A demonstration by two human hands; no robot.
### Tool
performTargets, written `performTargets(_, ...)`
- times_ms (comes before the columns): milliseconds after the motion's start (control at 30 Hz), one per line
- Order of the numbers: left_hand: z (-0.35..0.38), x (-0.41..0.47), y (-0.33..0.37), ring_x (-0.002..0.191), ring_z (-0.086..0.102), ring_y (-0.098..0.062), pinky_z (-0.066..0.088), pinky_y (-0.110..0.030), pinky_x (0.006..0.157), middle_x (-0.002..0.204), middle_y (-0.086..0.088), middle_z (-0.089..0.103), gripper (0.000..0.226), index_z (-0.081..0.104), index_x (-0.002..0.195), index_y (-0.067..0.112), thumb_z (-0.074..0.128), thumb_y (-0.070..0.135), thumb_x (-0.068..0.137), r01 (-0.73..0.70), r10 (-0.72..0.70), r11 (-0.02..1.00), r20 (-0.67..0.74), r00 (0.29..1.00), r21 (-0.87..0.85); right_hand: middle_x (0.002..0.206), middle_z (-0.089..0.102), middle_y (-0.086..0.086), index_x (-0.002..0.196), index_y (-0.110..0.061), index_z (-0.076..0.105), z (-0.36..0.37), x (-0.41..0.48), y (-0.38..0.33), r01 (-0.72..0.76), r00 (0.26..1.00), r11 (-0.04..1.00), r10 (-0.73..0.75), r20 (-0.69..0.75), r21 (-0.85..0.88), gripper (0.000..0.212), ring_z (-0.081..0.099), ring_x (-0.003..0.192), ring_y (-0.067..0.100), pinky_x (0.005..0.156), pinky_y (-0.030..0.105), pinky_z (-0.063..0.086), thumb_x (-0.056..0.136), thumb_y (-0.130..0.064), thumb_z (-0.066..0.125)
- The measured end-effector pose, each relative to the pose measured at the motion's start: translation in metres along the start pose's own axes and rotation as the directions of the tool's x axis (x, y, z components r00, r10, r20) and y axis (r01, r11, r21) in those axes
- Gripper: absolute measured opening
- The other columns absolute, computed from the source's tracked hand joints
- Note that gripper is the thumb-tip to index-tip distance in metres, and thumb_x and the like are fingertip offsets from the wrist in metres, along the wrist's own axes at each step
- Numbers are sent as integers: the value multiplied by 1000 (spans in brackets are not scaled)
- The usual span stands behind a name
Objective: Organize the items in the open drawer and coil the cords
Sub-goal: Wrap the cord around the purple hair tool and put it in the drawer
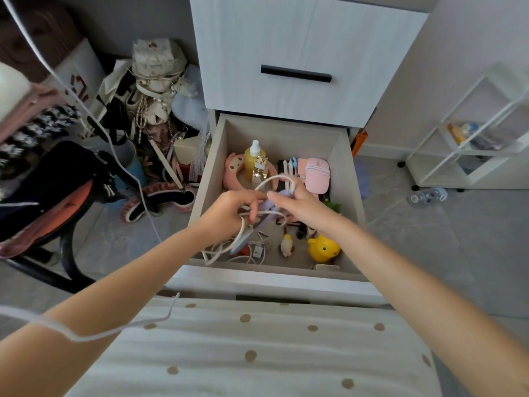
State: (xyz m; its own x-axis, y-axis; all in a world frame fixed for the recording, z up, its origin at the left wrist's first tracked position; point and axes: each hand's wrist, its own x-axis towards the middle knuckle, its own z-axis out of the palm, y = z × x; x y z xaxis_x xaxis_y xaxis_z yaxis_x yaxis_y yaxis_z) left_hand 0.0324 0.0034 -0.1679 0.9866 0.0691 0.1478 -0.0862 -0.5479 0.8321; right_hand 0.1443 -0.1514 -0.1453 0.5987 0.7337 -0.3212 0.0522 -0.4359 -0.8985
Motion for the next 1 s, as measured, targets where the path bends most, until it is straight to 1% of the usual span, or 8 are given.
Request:
performTargets(100,7,-1,-1,123,53,-12,42,-26,104,125,-5,61,30,54,62,11,64,-11,79,-9,11,997,27,1000,-76,103,65,10,99,-22,61,5,3,5,-57,997,987,65,-49,151,10,62,94,20,93,40,50,94,-29,56)
performTargets(167,4,-5,0,119,57,-14,44,-35,103,120,-9,64,28,54,60,11,63,-9,78,-7,4,994,-37,999,-105,99,66,14,92,-18,62,3,4,7,-31,990,988,52,-133,154,10,65,92,25,88,43,53,94,-25,56)
performTargets(300,-21,-12,5,112,59,-23,46,-34,98,112,-10,67,20,58,68,18,54,2,79,25,-25,1000,-160,987,-5,87,66,-6,94,-13,65,-7,-1,8,175,916,978,-203,-347,-111,10,61,85,4,77,21,51,93,-17,56)
performTargets(433,-37,-18,19,124,40,8,32,-14,105,121,-1,56,28,62,69,14,59,-12,77,-125,165,976,-224,961,180,78,63,-7,86,-16,64,-16,-11,0,239,800,953,-303,-518,-188,10,60,76,8,67,20,46,92,-17,56)
performTargets(667,-53,-34,24,84,66,-4,55,-24,78,100,4,63,24,52,83,17,52,-6,90,107,-148,988,-465,873,-113,92,68,15,80,-28,62,-38,-44,-32,343,723,934,-193,-664,102,15,65,91,32,81,50,55,92,-23,56)
performTargets(733,-57,-35,31,68,68,-9,56,-30,69,91,-2,65,5,48,93,12,48,8,96,180,-294,947,-491,820,-266,101,67,16,82,-26,62,-41,-58,-47,400,710,897,-174,-682,188,15,65,98,30,81,45,57,94,-20,55)
performTargets(867,-75,-42,47,44,59,-5,52,-32,63,49,5,63,33,54,81,10,34,25,102,307,-542,829,-537,647,-467,95,65,6,87,-16,56,-54,-92,-80,515,708,739,-80,-702,434,12,66,95,22,76,32,58,97,-20,50)
performTargets(1000,-100,-43,76,31,44,-3,40,-23,51,37,9,48,37,54,75,16,29,18,102,274,-607,771,-531,592,-575,93,65,4,88,-14,55,-68,-118,-110,556,723,555,44,-689,619,16,67,87,17,75,30,58,99,-22,47)
